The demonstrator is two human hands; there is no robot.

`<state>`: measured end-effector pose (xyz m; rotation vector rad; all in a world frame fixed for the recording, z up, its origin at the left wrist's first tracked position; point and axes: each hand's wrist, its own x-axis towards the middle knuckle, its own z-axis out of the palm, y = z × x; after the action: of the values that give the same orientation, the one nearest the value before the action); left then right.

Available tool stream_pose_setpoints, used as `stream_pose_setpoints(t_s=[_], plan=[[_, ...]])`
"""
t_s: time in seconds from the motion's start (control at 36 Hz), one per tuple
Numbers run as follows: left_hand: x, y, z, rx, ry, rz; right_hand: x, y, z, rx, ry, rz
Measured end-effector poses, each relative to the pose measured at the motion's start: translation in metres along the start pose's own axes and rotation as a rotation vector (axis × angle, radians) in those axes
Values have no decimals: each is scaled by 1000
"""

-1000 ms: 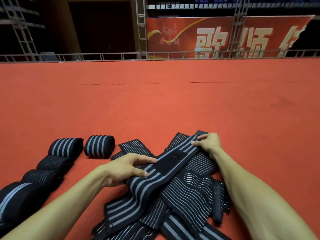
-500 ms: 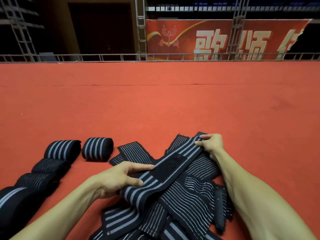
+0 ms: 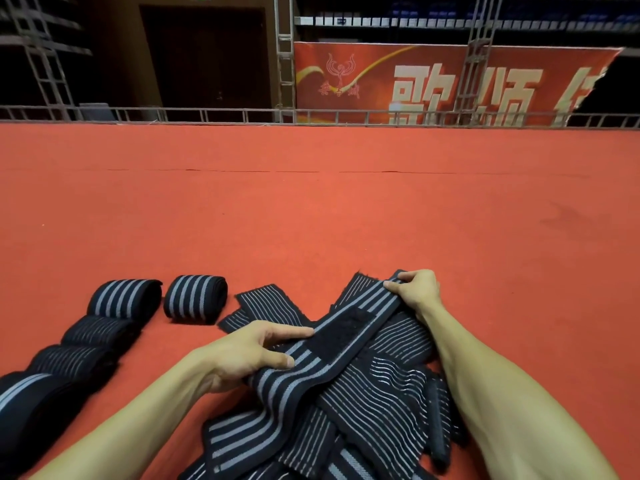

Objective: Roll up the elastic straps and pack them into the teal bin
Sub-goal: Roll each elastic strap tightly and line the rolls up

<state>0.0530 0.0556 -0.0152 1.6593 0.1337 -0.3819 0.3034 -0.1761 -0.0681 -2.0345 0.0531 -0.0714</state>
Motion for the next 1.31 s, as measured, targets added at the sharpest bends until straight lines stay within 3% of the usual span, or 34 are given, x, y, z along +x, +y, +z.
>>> stream_pose_setpoints(t_s=[0.58, 0.67, 0.78, 0.94, 1.31], plan=[[13, -1, 3, 157, -25, 40, -13, -7, -3, -24, 81, -290], [15, -2, 3, 145, -30, 49, -11, -6, -3, -23, 73, -282], [15, -4, 0, 124, -44, 44, -1, 1, -3, 89, 72, -116], [15, -9, -10, 90, -46, 26, 8, 2, 2, 38, 54, -25], [18, -10, -10, 75, -76, 36, 3, -3, -3, 55, 39, -230]])
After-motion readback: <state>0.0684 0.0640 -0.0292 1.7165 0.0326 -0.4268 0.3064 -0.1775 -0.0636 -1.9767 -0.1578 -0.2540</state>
